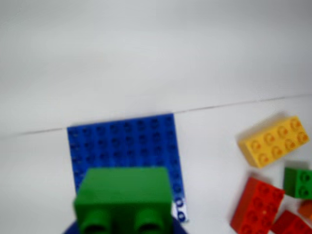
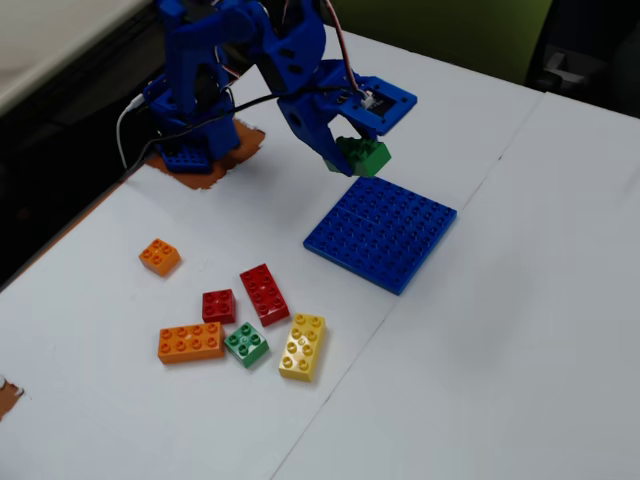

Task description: Pick up the 2x4 green block and go up the 8x8 blue block.

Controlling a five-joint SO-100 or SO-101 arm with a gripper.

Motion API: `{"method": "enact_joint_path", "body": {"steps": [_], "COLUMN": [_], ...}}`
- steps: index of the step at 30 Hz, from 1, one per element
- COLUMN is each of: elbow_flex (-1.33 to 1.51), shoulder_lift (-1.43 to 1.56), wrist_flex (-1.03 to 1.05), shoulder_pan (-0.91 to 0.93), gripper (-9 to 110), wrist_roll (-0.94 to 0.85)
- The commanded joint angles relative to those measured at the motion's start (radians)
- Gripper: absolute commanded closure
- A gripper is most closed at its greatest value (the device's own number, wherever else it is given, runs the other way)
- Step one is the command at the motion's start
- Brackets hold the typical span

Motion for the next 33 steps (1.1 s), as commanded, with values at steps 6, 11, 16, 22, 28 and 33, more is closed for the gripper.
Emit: {"method": "enact_joint_path", "body": {"steps": [6, 11, 16, 22, 28, 33], "elbow_flex": [-0.087, -0.091, -0.114, -0.215, -0.215, -0.215], "shoulder_lift": [-0.161, -0.215, -0.229, -0.273, -0.270, -0.261], "wrist_flex": [0.009, 0.051, 0.046, 0.002, 0.049, 0.083], "shoulder_pan": [-0.043, -0.038, -0.049, -0.089, -0.098, -0.101], "gripper": [101, 101, 101, 101, 101, 101], "wrist_roll": [0.147, 0.181, 0.140, 0.048, -0.054, -0.072]}}
